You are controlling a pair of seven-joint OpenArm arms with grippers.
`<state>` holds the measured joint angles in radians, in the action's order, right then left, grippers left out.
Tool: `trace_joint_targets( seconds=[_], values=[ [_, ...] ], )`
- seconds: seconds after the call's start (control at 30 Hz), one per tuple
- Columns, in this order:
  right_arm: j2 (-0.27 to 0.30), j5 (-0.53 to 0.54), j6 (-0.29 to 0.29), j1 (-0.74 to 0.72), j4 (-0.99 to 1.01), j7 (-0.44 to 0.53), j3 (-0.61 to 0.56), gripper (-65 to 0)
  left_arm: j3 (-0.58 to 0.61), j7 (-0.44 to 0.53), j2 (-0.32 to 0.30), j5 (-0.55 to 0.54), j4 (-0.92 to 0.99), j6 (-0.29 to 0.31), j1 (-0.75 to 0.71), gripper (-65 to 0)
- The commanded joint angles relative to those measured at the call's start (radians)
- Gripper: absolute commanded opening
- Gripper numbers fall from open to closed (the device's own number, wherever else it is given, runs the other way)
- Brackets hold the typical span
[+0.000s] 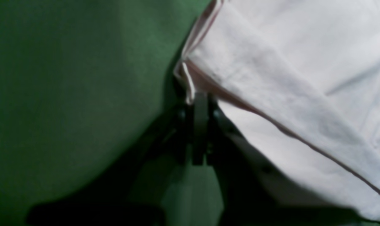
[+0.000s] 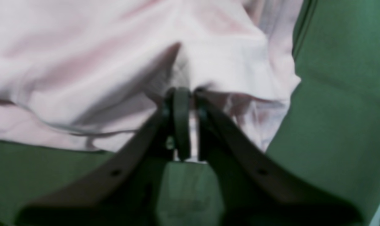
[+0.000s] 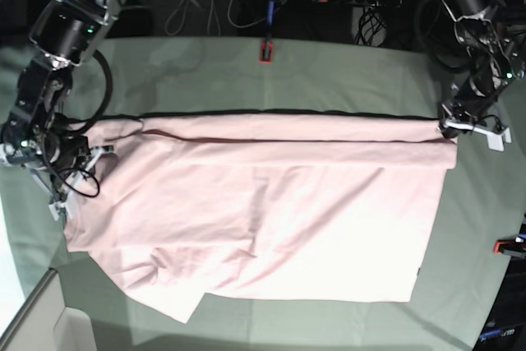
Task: Layout the t-shirt on the table in an organized manner, then fold the t-shirt properly
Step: 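Grasp the folded edge corners with the right and left grippers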
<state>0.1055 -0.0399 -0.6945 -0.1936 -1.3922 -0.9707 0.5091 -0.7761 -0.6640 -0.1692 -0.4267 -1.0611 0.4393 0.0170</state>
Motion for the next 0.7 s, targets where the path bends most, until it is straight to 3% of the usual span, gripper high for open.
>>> trace_joint_targets(
  seconds=[0.0, 0.1, 0.17, 0.53, 0.67],
  values=[
    [0.013, 0.015, -0.004, -0.019, -0.022, 0.019, 0.006, -49.4, -0.004, 0.016, -0.02, -0.008, -0.018, 0.005, 0.008, -64.9],
    [0.023, 0.013, -0.004, -0.005, -0.045, 0.019, 0.055, -37.9, -0.004, 0.016, -0.02, -0.008, -0.018, 0.005, 0.011, -64.9],
    [0.026, 0.015, -0.004, 0.004, -0.051, 0.026, 0.093, -34.3, -0.004, 0.016, -0.02, -0.008, -0.018, 0.005, 0.013, -64.9],
    [0.125, 0.013, -0.004, 0.009, 0.129, 0.032, 0.15, -34.2, -0.004, 0.016, -0.02, -0.008, -0.018, 0.005, 0.016, -64.9],
    [0.129, 0.013, -0.004, 0.012, 0.184, 0.094, 0.174, -34.2, -0.004, 0.016, -0.017, -0.008, -0.018, 0.005, 0.014, -64.9]
  ],
)
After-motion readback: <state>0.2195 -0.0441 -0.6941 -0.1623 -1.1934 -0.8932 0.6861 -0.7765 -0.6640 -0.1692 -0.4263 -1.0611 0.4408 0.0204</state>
